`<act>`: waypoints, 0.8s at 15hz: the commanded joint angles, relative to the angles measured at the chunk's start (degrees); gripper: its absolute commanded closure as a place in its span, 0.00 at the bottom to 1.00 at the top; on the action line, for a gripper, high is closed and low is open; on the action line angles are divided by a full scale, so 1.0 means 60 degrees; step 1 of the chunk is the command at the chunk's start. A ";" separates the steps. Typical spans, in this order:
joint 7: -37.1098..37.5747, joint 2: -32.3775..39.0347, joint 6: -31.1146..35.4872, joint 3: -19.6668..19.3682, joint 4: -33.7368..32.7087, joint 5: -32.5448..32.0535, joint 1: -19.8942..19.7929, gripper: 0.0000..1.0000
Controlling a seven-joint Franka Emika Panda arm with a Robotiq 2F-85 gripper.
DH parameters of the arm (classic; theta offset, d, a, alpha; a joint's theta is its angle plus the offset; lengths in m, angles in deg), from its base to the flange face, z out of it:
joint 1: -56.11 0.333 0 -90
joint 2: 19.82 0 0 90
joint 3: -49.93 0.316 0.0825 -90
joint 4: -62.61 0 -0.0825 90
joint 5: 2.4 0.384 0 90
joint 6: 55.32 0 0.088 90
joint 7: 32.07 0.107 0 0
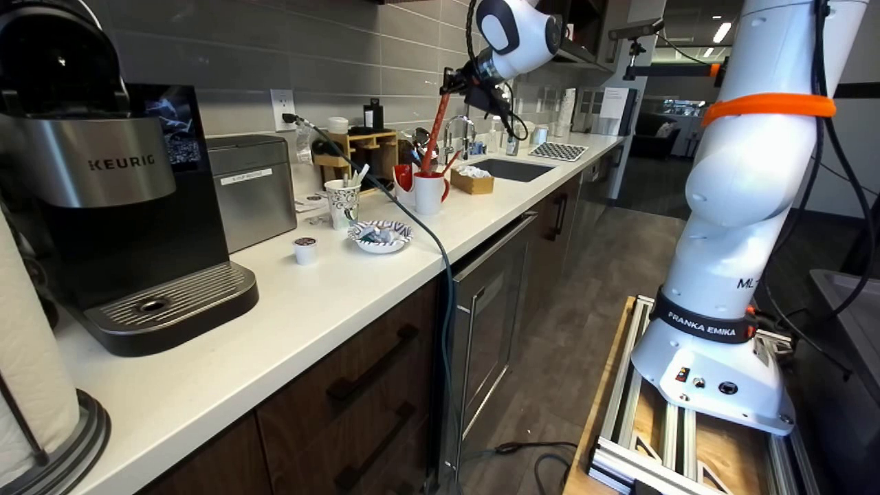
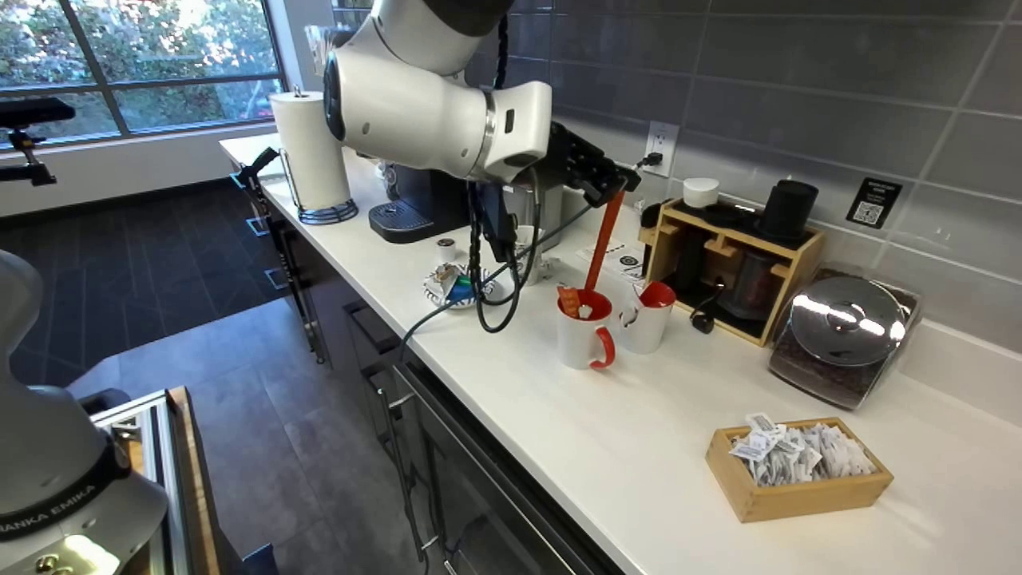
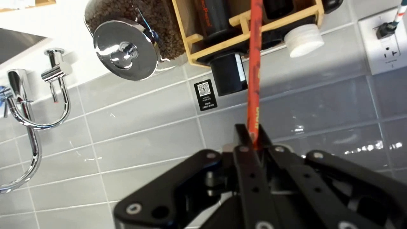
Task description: Move the orange object from the left cup to the right cup
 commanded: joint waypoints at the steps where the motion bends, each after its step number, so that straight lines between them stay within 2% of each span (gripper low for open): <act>1: -0.2052 0.0482 0.0238 -0.0188 -0.0505 0.1514 0.0118 0.98; 2: -0.1427 0.0553 0.0179 -0.0320 -0.0592 0.0706 0.0159 0.98; 4: -0.1585 0.0690 0.0141 -0.0488 -0.0712 0.0684 0.0274 0.98; 5: -0.1553 0.0733 0.0157 -0.0557 -0.0750 0.0683 0.0337 0.68; 6: -0.1535 0.0770 0.0154 -0.0615 -0.0772 0.0683 0.0397 0.68; 10: -0.1402 0.0849 0.0170 -0.0607 -0.0735 0.0683 0.0672 0.38; 12: -0.1066 0.0731 -0.0138 -0.0237 -0.0361 0.0683 0.0739 0.23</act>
